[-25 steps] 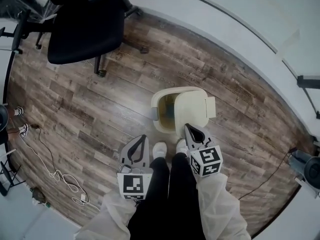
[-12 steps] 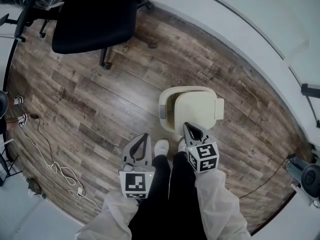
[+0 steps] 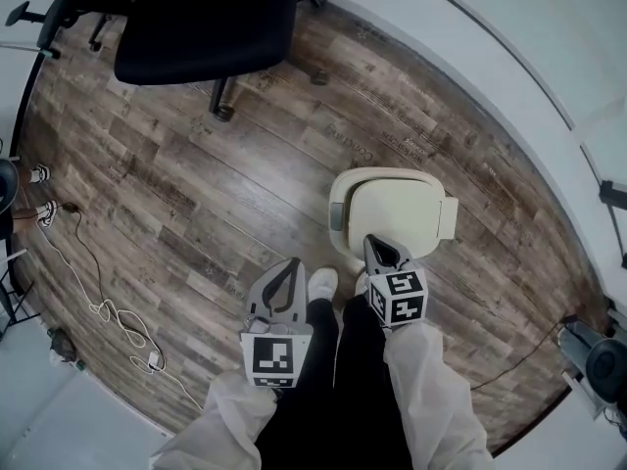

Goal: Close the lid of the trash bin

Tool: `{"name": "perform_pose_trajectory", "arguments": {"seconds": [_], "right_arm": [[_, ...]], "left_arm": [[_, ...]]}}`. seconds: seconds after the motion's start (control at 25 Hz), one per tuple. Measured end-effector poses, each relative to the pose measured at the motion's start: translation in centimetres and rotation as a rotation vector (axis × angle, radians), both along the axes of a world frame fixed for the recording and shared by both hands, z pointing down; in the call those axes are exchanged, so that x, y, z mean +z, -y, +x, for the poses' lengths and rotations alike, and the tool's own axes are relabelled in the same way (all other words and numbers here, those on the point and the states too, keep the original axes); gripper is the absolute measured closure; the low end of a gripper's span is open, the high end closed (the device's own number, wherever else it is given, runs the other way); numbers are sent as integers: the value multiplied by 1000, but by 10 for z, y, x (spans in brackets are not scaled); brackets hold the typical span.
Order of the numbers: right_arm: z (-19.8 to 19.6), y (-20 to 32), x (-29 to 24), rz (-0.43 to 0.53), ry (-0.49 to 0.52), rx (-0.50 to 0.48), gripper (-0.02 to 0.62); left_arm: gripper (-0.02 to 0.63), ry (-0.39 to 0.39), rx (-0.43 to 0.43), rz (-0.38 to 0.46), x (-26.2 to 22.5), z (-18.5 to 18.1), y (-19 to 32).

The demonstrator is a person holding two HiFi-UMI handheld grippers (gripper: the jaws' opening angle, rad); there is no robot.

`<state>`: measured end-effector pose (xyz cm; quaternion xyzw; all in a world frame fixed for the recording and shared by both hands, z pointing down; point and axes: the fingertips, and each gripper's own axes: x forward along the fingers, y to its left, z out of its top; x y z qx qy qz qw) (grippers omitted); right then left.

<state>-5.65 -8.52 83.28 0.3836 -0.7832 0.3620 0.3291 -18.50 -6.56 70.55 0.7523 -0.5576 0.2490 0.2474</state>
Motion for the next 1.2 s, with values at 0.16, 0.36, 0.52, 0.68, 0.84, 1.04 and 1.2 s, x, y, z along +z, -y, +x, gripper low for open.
{"name": "perform_pose_trajectory", "arguments": {"seconds": [0.16, 0.36, 0.52, 0.68, 0.84, 1.04, 1.2], "right_arm": [[-6, 2, 13, -32, -11, -14, 572], [-10, 8, 26, -43, -9, -54, 571], [-12, 12, 28, -42, -8, -52, 572], [-13, 18, 32, -47, -7, -44, 571], [-14, 19, 39, -58, -13, -51, 571], [-14, 19, 48, -72, -23, -63, 572], [-15, 16, 53, -73, -55, -95, 571]], "left_arm": [[598, -5, -11, -11, 6, -3, -3], [598, -7, -20, -23, 16, -4, -6], [598, -12, -24, -31, 19, -5, -7], [598, -12, -24, -31, 21, -4, -2], [598, -10, -22, -34, 23, -2, 0], [598, -10, -20, -39, 25, 2, 1], [598, -13, -19, -47, 28, 6, -1]]}}
